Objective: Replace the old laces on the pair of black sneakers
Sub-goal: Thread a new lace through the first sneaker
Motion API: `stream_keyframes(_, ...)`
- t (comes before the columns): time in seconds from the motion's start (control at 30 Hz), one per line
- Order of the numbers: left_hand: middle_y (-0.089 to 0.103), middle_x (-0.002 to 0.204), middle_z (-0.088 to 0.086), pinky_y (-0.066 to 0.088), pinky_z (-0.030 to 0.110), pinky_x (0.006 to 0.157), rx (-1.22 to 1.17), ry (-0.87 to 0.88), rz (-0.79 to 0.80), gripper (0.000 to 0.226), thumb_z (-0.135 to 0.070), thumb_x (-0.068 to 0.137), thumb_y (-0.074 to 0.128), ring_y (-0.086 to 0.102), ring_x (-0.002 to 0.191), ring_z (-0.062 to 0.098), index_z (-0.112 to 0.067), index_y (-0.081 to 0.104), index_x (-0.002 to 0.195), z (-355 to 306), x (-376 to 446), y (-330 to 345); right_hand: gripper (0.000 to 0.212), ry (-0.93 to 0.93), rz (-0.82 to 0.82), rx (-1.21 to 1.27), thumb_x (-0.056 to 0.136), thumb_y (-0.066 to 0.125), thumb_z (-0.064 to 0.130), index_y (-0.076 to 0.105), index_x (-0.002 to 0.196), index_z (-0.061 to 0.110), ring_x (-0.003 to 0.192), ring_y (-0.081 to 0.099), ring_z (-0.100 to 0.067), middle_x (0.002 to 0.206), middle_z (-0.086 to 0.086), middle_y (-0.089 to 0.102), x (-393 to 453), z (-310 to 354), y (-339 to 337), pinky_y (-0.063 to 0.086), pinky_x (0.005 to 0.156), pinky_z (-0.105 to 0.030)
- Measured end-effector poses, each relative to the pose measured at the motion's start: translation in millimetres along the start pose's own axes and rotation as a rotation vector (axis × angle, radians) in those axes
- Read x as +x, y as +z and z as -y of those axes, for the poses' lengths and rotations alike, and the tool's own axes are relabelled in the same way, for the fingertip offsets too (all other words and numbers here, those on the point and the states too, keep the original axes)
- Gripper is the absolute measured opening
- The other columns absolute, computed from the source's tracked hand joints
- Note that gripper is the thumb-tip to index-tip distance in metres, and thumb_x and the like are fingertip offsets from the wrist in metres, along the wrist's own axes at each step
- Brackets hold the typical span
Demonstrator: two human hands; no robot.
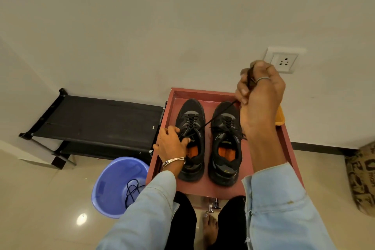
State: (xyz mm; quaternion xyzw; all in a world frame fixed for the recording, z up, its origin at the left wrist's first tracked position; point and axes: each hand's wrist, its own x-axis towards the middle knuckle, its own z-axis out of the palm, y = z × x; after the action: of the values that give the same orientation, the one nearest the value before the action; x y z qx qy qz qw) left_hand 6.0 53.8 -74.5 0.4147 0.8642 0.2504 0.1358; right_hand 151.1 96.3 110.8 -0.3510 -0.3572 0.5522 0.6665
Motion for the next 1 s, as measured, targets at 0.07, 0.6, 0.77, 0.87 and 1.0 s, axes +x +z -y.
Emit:
stream_keyframes(0.07, 0.050, 0.118, 0.004, 0.037, 0.046, 0.094, -0.030, 0.014, 0.015, 0.047, -0.034, 0.076, 0.074, 0.051, 0.111, 0.025, -0.020, 0.053, 0.116, -0.3, 1.8, -0.4, 0.016, -0.096, 0.068, -0.354, 0.097, 0.051, 0.015, 0.061, 0.085, 0.018, 0.055, 0.048, -0.009, 0.071, 0.001, 0.058, 2.9, -16.7, -4.5, 0.039, 0.051, -0.021)
stream_keyframes(0.6, 0.062, 0.104, -0.001, 0.044, 0.024, 0.081, -0.253, 0.063, 0.069, 0.053, -0.020, 0.078, 0.074, 0.060, 0.099, 0.015, -0.016, 0.050, 0.126, 5.9, 12.8, 6.9, 0.021, 0.236, 0.200, -1.331, 0.087, 0.051, 0.014, 0.067, 0.074, 0.013, 0.069, 0.062, -0.026, 0.086, 0.004, 0.068, -7.1, -121.9, -45.8, 0.050, 0.058, -0.034)
stream_keyframes(0.77, 0.062, 0.103, -0.002, 0.050, 0.030, 0.083, -0.232, 0.069, 0.060, 0.051, -0.022, 0.078, 0.074, 0.060, 0.098, 0.016, -0.018, 0.052, 0.124, 4.4, 12.5, 7.9, 0.025, 0.393, -0.029, -0.909, 0.083, 0.050, 0.007, 0.067, 0.064, 0.009, 0.053, 0.055, -0.018, 0.068, -0.002, 0.067, -27.2, -115.1, -59.8, 0.044, 0.053, -0.032)
stream_keyframes(0.87, 0.062, 0.101, -0.002, 0.049, 0.029, 0.079, -0.215, 0.088, 0.060, 0.043, -0.022, 0.078, 0.073, 0.060, 0.095, 0.016, -0.020, 0.056, 0.117, 4.9, 12.5, 7.5, 0.025, 0.524, 0.078, -0.935, 0.087, 0.047, 0.003, 0.066, 0.072, 0.008, 0.049, 0.057, -0.016, 0.071, -0.008, 0.068, -45.0, -119.5, -60.7, 0.042, 0.047, -0.026)
stream_keyframes(1.0, 0.063, 0.098, -0.002, 0.048, 0.027, 0.077, -0.283, 0.112, 0.082, 0.035, -0.026, 0.079, 0.072, 0.060, 0.090, 0.014, -0.020, 0.062, 0.113, 5.6, 15.8, 2.8, 0.026, 0.607, 0.448, -1.126, 0.094, 0.051, 0.013, 0.063, 0.078, -0.004, 0.059, 0.067, -0.027, 0.079, -0.018, 0.069, -44.8, -118.4, -51.4, 0.059, 0.062, -0.035)
